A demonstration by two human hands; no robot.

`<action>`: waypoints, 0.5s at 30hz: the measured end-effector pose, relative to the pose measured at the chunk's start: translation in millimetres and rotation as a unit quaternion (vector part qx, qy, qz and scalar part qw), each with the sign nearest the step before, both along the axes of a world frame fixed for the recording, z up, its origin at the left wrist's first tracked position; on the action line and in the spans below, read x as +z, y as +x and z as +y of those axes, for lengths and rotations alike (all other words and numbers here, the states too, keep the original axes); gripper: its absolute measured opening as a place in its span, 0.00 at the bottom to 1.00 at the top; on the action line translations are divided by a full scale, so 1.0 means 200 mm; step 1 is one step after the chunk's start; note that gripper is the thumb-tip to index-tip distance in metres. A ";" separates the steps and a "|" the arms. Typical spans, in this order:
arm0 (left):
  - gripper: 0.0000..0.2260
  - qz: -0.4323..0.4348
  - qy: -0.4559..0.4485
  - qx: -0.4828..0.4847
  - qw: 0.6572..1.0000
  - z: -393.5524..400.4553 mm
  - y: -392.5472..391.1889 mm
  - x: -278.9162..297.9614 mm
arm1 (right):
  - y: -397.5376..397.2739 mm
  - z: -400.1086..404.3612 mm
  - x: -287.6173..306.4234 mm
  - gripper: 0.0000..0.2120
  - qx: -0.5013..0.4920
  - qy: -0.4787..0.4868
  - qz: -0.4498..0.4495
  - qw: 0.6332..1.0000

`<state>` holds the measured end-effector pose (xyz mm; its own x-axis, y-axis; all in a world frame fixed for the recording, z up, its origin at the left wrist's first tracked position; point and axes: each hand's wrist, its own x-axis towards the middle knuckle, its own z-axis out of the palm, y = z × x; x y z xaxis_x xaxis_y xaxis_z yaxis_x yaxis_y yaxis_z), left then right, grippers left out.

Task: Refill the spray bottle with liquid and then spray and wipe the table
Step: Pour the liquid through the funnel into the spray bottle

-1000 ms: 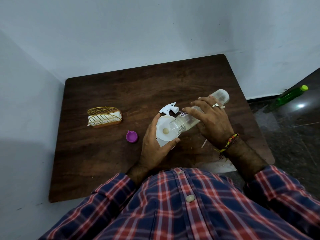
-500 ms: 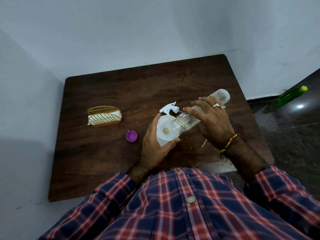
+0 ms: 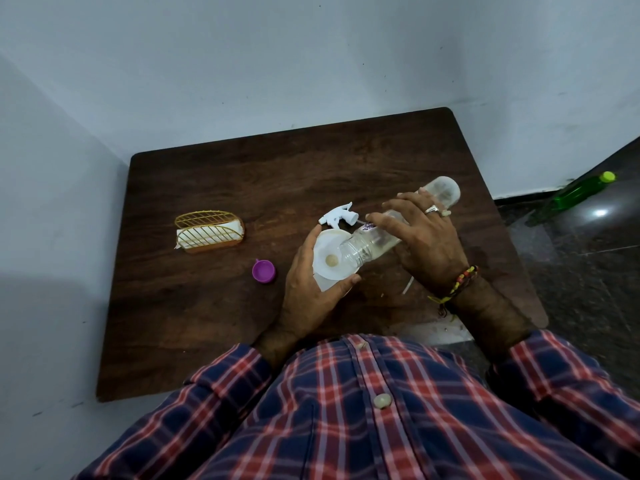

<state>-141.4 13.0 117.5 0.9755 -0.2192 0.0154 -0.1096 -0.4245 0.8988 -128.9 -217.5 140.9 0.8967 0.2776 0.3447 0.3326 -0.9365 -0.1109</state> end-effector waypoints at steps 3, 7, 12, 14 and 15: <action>0.42 -0.001 0.002 -0.002 1.000 0.00 0.00 0.00 | 0.00 0.00 0.00 0.25 0.001 0.000 -0.005 1.000; 0.43 -0.003 0.001 0.001 1.000 0.00 0.00 0.01 | 0.00 0.00 -0.01 0.24 0.003 0.005 -0.011 1.000; 0.43 -0.007 0.003 0.001 1.000 0.00 0.00 0.01 | 0.00 0.00 -0.01 0.25 0.003 0.005 -0.011 1.000; 0.43 -0.007 0.003 0.000 1.000 0.00 0.00 0.02 | 0.00 0.00 -0.01 0.24 0.005 0.005 -0.009 1.000; 0.43 -0.007 0.003 -0.001 1.000 0.00 0.00 0.02 | 0.00 0.00 -0.01 0.23 0.006 0.005 -0.009 1.000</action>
<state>-142.0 12.6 121.0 0.9748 -0.2212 0.0284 -0.1234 -0.4289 0.8949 -128.5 -218.1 139.2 0.8871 0.2854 0.3628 0.3464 -0.9311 -0.1145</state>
